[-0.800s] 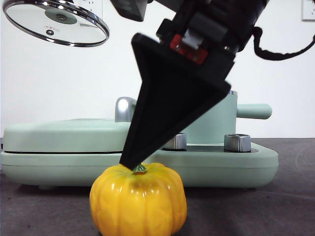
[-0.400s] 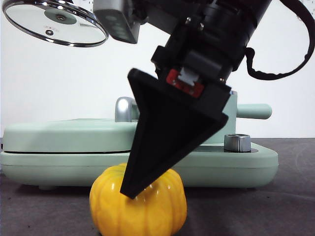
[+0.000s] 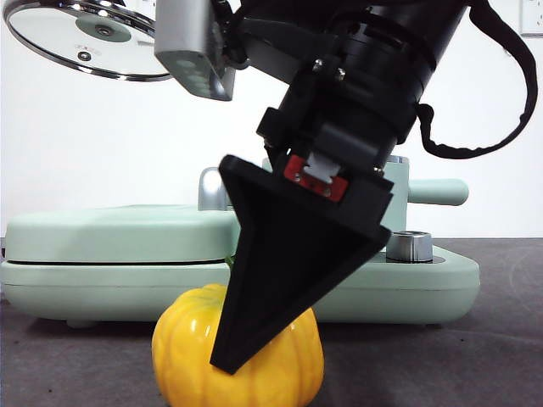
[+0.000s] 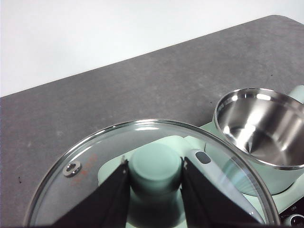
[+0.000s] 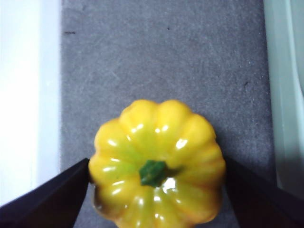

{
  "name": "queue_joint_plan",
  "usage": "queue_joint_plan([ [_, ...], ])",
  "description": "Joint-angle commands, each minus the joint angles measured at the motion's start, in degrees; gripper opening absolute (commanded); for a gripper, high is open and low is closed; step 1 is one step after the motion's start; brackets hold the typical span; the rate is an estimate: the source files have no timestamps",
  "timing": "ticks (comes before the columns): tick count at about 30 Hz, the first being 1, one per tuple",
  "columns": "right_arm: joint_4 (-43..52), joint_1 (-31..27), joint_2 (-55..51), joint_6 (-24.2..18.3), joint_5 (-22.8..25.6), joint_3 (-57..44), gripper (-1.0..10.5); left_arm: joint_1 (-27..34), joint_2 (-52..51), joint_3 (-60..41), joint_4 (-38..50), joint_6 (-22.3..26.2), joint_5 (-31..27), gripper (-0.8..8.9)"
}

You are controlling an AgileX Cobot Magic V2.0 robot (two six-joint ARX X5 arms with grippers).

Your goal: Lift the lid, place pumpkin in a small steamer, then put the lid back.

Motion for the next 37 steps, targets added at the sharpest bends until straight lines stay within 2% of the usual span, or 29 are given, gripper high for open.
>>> queue_joint_plan([
  [1,0.2,0.5,0.5,0.6,0.2,1.0,3.7,0.0,0.2,1.0,1.6,0.6,0.1,0.16],
  [6,-1.8,0.1,-2.8,3.1,-0.2,1.2,3.7,0.2,0.2,1.0,1.7,0.6,0.1,0.16],
  [9,-6.2,-0.7,-5.6,5.1,-0.2,2.5,3.7,0.5,0.2,1.0,1.7,0.6,0.1,0.16],
  [13,-12.6,-2.5,-9.2,9.9,0.7,5.8,3.7,0.8,0.2,1.0,1.8,0.6,0.1,0.16],
  [22,-29.0,-9.9,-12.2,17.9,4.6,20.6,3.7,1.0,0.2,1.0,2.0,0.6,0.1,0.16],
  [28,-31.3,-15.3,-12.0,24.0,4.7,28.5,3.7,1.0,0.2,1.0,2.0,0.6,0.1,0.16],
  [37,-34.6,-21.8,-5.4,25.1,4.7,39.3,3.7,1.0,0.2,1.0,1.9,0.3,0.1,0.15],
])
